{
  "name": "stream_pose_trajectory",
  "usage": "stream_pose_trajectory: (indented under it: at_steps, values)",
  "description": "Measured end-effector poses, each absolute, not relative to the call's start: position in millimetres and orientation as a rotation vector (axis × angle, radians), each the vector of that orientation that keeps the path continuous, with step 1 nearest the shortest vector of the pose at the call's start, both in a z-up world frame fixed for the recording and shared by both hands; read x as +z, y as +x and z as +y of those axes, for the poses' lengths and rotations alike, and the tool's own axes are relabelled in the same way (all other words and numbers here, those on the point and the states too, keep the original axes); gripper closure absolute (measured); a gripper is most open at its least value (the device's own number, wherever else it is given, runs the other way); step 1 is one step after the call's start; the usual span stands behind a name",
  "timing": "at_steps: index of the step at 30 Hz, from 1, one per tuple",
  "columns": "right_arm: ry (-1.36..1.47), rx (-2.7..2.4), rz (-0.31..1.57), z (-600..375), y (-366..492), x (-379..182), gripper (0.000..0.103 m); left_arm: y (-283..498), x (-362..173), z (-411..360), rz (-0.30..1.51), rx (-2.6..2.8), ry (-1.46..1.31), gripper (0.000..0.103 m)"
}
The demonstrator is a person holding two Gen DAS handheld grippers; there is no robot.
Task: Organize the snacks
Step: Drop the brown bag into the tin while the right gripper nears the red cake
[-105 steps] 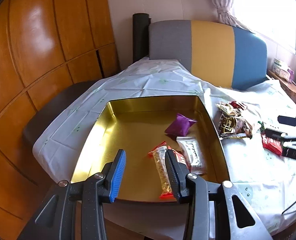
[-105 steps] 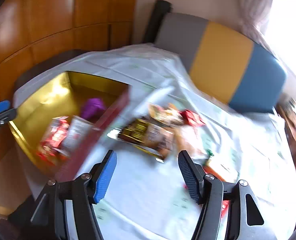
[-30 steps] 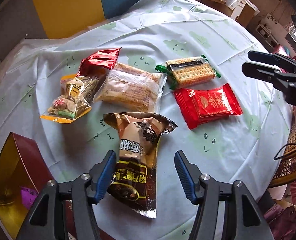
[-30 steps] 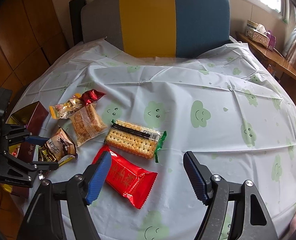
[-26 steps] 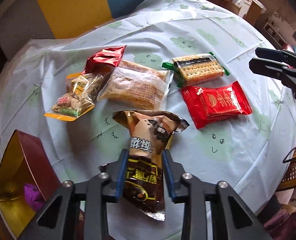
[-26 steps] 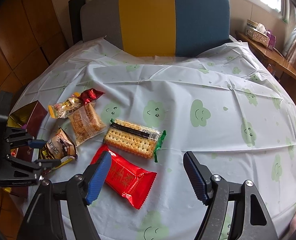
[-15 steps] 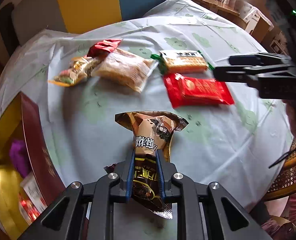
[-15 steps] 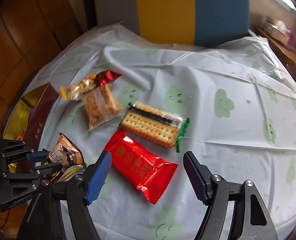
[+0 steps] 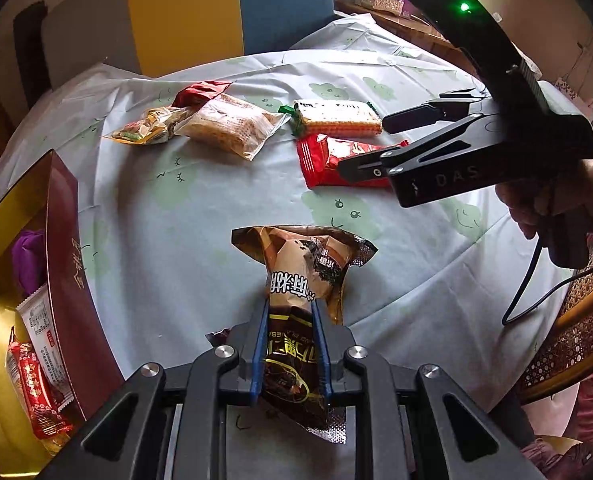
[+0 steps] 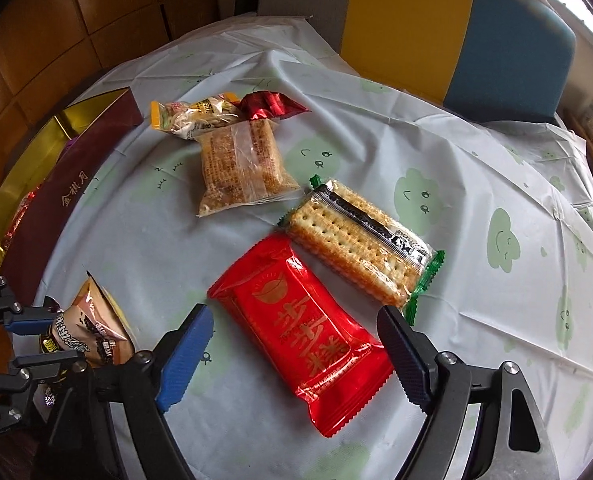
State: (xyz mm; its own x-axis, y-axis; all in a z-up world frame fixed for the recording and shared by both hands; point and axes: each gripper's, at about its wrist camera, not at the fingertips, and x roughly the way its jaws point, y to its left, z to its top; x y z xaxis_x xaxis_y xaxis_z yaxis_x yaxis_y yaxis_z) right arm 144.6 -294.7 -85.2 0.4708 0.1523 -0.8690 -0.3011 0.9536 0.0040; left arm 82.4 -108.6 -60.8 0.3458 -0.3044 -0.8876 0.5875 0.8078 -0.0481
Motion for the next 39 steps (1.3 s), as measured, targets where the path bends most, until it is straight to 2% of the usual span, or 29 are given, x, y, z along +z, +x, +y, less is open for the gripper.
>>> stream_pose_trajectory:
  at_steps: [3,5,6,7,10,17,21,28,34,39]
  values:
    - [-0.173,0.297,1.055,-289.5,148.3,-90.9,0.019,82.7,-61.7,-108.1,1.068,-0.589,0.293,0.081]
    - [-0.201,0.302,1.068,-284.2,148.9,-95.8,0.027,84.7,-63.4,-108.7,1.069,-0.586,0.280,0.080]
    - [-0.212,0.304,1.080,-282.6,149.2,-98.5,0.041,85.1,-64.1,-108.7,1.068,-0.583,0.276,0.080]
    - [-0.232,0.295,1.080,-281.2,148.9,-99.9,0.047,85.4,-65.0,-108.9,1.067,-0.580,0.271,0.079]
    - [-0.227,0.296,1.083,-281.8,146.7,-99.7,0.051,84.2,-65.2,-107.7,1.057,-0.578,0.253,0.083]
    - [-0.188,0.286,1.092,-284.3,144.8,-102.8,0.049,78.0,-54.6,-88.1,1.055,-0.601,0.119,0.086]
    - [-0.193,0.282,1.088,-283.0,144.3,-101.9,0.049,70.6,-29.4,-65.3,1.020,-0.648,-0.004,0.086]
    - [-0.200,0.271,1.080,-281.8,142.7,-102.3,0.049,93.5,25.7,25.0,0.921,-0.495,-0.237,0.086]
    - [-0.209,0.266,1.079,-280.4,142.5,-102.5,0.049,146.8,16.3,105.5,0.947,-0.190,-0.316,0.086]
    - [-0.213,0.263,1.078,-279.4,142.2,-102.8,0.050,188.6,-13.5,138.2,1.013,-0.053,-0.341,0.086]
